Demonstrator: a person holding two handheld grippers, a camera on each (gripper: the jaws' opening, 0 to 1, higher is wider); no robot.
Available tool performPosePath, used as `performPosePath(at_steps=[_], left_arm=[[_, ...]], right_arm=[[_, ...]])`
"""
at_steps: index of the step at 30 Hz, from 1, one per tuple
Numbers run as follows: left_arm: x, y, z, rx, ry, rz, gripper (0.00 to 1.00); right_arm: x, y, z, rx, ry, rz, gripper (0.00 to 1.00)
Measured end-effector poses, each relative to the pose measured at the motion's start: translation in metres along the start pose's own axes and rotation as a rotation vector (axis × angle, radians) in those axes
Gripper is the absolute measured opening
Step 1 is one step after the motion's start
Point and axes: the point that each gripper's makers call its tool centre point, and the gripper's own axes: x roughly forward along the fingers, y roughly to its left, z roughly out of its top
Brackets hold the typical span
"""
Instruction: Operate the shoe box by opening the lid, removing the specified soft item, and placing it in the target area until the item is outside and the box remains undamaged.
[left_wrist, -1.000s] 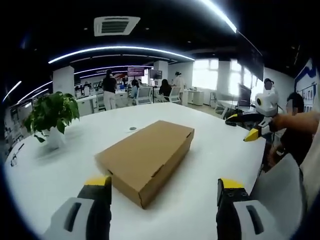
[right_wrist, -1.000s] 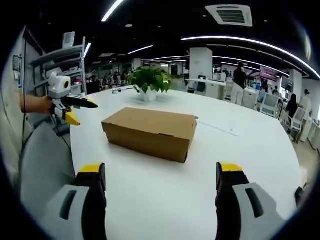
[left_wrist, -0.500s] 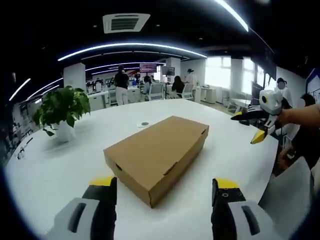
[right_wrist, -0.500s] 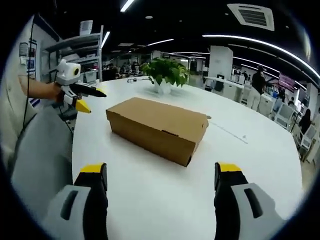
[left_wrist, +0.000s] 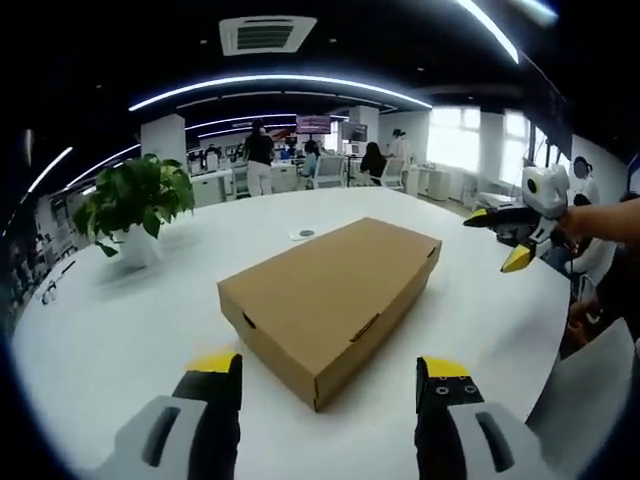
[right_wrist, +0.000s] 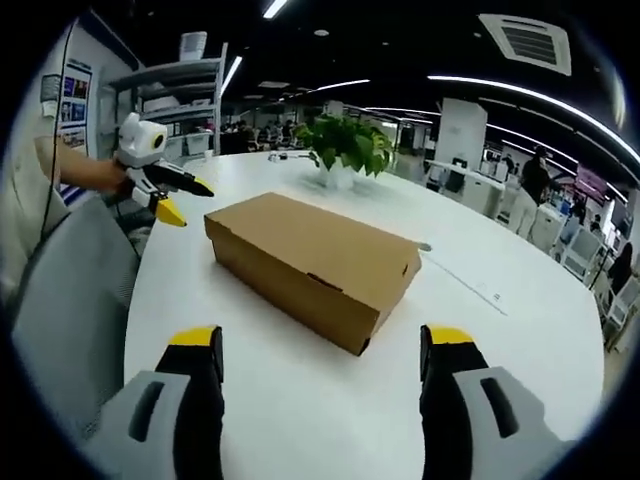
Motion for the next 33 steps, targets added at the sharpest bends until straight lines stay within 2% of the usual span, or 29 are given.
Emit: performPosePath(at_steps=[7, 11, 19, 25, 33], left_arm=[[0.009, 0.002, -0.007, -0.013, 0.020, 0.005, 0.69], [0.016, 0.004, -0.011, -0.029, 0.034, 0.029, 0.68], [0.024, 0.004, -0.009, -0.035, 0.031, 0.065, 0.67], [0.031, 0.007, -0.008, -0.047, 0.038, 0.072, 0.63], [0.039, 0.009, -0.009, -0.065, 0.045, 0.079, 0.58]], right_arm=[[0.016, -0.009, 0.000, 0.006, 0.005, 0.013, 0.71], [0.026, -0.013, 0.000, 0.009, 0.008, 0.018, 0.66], [0.045, -0.018, 0.002, 0.027, 0.016, 0.031, 0.65], [0.059, -0.022, 0.000, 0.017, 0.033, 0.012, 0.55], [0.070, -0.032, -0.004, -0.006, 0.063, -0.007, 0.47]])
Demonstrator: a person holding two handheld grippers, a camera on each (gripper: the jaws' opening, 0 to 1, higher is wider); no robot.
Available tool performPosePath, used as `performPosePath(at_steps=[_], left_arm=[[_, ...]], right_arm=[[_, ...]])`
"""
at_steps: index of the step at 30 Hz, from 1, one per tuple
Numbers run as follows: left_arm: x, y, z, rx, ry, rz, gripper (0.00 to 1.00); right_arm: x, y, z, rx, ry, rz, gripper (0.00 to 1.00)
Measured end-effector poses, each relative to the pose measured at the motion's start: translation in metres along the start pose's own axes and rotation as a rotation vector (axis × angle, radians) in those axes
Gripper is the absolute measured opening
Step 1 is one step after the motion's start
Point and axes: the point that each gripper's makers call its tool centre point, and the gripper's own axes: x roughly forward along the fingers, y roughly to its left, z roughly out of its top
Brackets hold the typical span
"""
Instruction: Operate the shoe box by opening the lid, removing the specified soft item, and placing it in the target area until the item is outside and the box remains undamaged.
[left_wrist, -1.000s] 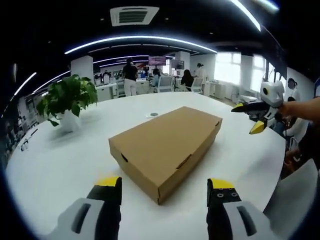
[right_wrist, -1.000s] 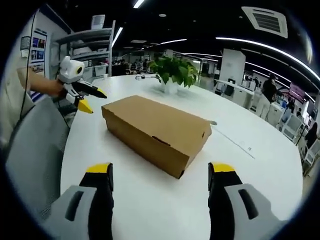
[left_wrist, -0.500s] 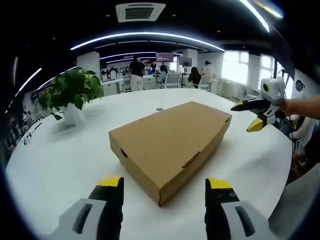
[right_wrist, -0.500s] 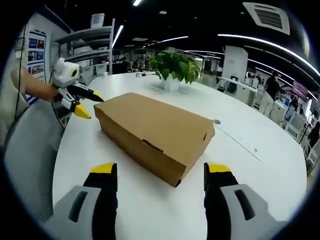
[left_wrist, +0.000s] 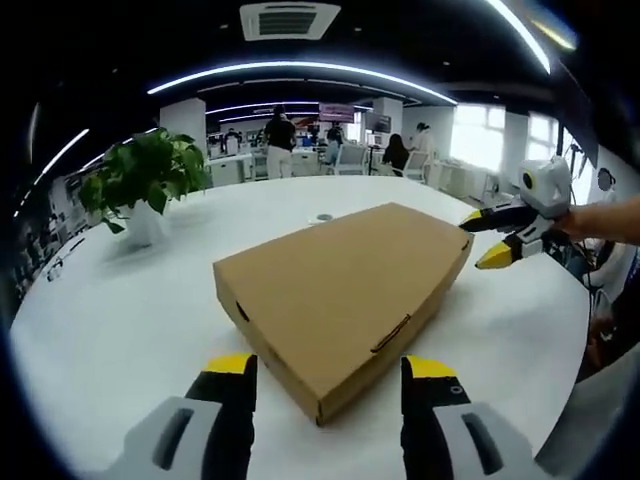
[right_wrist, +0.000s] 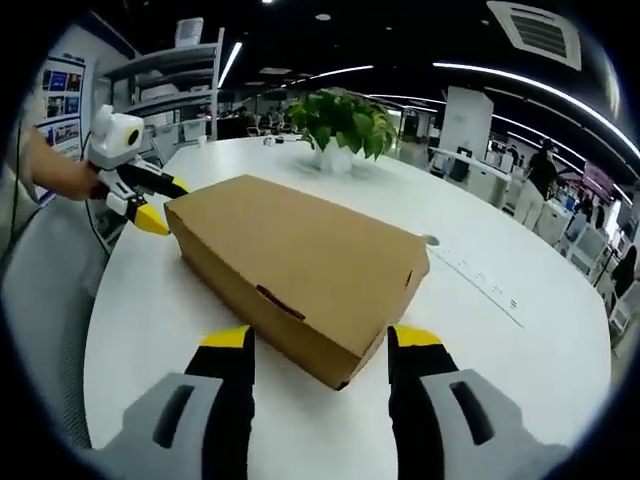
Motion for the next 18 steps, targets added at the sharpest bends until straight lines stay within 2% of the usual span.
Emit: performPosePath(at_steps=[5, 7, 18], left_arm=[[0.0036, 0.0002, 0.0002, -0.005, 0.001, 0.003, 0.56], [0.0048, 0.0007, 0.0009, -0.003, 0.004, 0.009, 0.54], [0.0057, -0.0003, -0.0014, 0.022, 0.025, 0.014, 0.53]], right_arm=[[0.0078, -0.0052, 0.0008, 0.016, 0.003, -0.002, 0.44], [0.0093, -0.0034, 0.0002, 0.015, 0.008, 0.005, 0.46], [0.0064, -0.0006, -0.0021, 0.083, -0.013, -0.024, 0.45]])
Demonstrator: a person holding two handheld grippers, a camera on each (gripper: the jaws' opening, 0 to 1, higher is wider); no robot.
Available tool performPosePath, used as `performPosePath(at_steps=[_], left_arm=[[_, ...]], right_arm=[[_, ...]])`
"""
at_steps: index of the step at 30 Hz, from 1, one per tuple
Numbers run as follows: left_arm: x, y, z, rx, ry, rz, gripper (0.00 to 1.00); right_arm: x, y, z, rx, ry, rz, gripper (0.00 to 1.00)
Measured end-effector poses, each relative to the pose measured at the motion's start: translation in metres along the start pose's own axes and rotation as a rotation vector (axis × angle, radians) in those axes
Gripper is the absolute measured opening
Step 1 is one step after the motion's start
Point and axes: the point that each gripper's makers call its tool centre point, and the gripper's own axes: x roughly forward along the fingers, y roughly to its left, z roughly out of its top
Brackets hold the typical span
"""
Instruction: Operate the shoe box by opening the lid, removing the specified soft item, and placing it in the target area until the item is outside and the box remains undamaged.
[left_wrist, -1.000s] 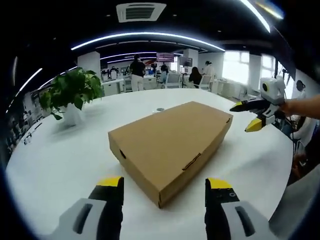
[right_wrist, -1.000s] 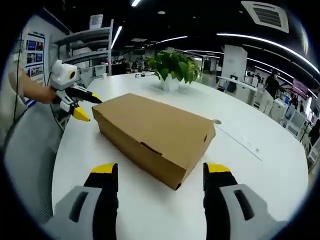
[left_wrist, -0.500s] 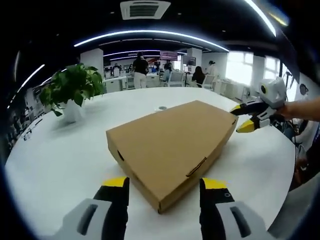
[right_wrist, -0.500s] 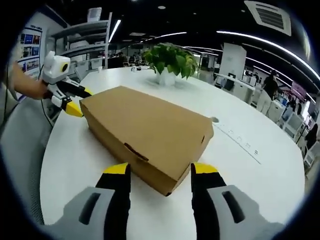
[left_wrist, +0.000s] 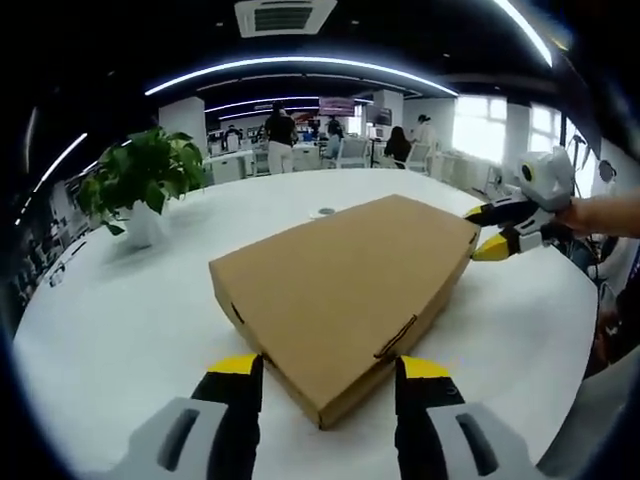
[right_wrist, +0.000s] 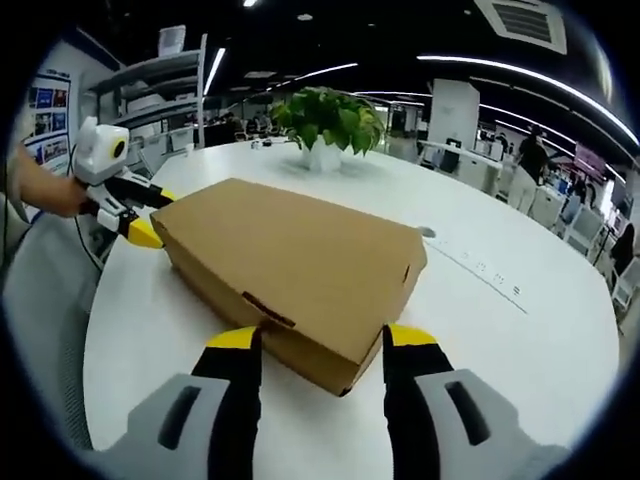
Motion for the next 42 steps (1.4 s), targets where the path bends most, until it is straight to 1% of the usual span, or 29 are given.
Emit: performPosePath(at_steps=[6, 11, 14, 16, 17, 19, 23, 28, 36, 42], left_arm=[[-0.001, 0.000, -0.001, 0.029, 0.026, 0.000, 0.52], [-0.002, 0.002, -0.002, 0.022, 0.035, 0.000, 0.51], [-0.003, 0.003, -0.003, 0.032, 0.043, -0.003, 0.50], [-0.003, 0.005, -0.004, 0.037, 0.048, -0.007, 0.50], [-0.004, 0.005, -0.004, 0.037, 0.049, -0.011, 0.50], [-0.004, 0.006, -0.004, 0.041, 0.051, -0.014, 0.50], [-0.007, 0.009, -0.007, 0.046, 0.058, -0.024, 0.50], [-0.012, 0.015, -0.010, 0.059, 0.071, -0.038, 0.49], [-0.020, 0.025, -0.016, 0.075, 0.076, -0.069, 0.49], [-0.028, 0.037, -0.022, 0.083, 0.090, -0.085, 0.48]], right_arm=[[-0.001, 0.003, 0.000, 0.023, 0.009, -0.021, 0.44], [-0.003, 0.008, -0.002, 0.038, 0.007, -0.040, 0.44], [-0.003, 0.011, -0.002, 0.044, 0.005, -0.048, 0.44], [-0.004, 0.013, -0.001, 0.060, 0.001, -0.053, 0.45], [-0.004, 0.014, 0.000, 0.100, -0.006, -0.061, 0.45], [-0.004, 0.016, -0.001, 0.082, 0.000, -0.064, 0.45], [-0.004, 0.022, -0.001, 0.089, -0.001, -0.073, 0.45], [-0.006, 0.032, -0.002, 0.098, -0.003, -0.082, 0.44], [-0.009, 0.050, -0.001, 0.110, 0.000, -0.086, 0.41], [-0.010, 0.069, 0.000, 0.119, 0.006, -0.081, 0.38]])
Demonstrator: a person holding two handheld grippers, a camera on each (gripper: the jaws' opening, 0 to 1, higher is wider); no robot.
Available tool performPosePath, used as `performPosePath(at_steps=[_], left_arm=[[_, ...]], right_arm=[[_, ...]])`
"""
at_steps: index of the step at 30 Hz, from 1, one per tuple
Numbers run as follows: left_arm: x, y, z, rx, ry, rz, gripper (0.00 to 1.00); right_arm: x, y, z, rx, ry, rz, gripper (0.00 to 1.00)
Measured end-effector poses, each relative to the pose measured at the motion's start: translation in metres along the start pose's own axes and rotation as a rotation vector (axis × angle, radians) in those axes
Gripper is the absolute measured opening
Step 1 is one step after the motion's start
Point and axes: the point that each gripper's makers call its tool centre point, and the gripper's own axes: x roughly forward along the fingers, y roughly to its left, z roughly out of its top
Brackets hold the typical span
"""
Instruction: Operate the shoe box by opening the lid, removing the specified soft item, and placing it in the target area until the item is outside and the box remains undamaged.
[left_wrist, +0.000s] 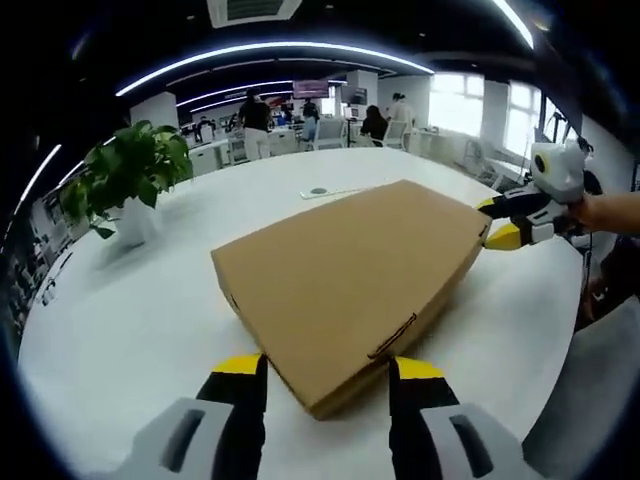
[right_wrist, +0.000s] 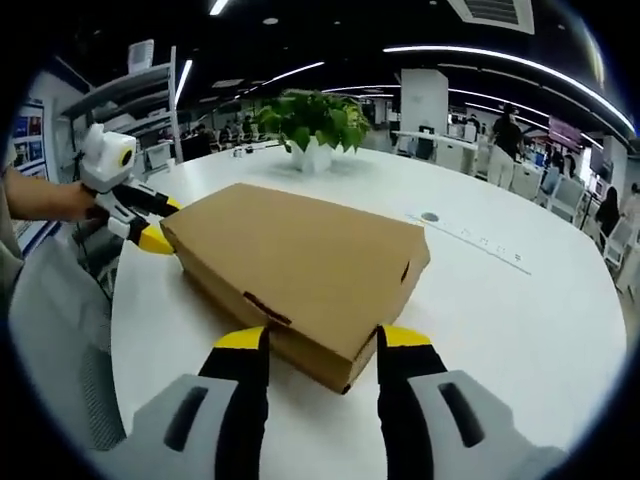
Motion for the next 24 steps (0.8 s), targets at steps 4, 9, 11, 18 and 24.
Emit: performPosePath(at_steps=[4, 9, 11, 18, 24], left_arm=[[-0.005, 0.005, -0.004, 0.010, 0.000, -0.016, 0.48], [-0.009, 0.009, -0.006, 0.026, 0.012, -0.032, 0.48], [-0.011, 0.010, -0.007, 0.032, 0.017, -0.039, 0.48], [-0.019, 0.015, -0.012, 0.049, 0.030, -0.060, 0.48], [-0.028, 0.019, -0.017, 0.069, 0.039, -0.083, 0.48]], right_arm=[[0.000, 0.008, 0.000, -0.004, 0.002, -0.003, 0.37], [-0.001, 0.018, -0.001, 0.000, 0.005, -0.007, 0.36], [-0.001, 0.022, -0.002, 0.002, 0.005, -0.008, 0.36], [-0.003, 0.037, -0.002, 0.016, 0.004, -0.014, 0.35], [-0.004, 0.051, -0.003, 0.014, 0.007, -0.011, 0.33]])
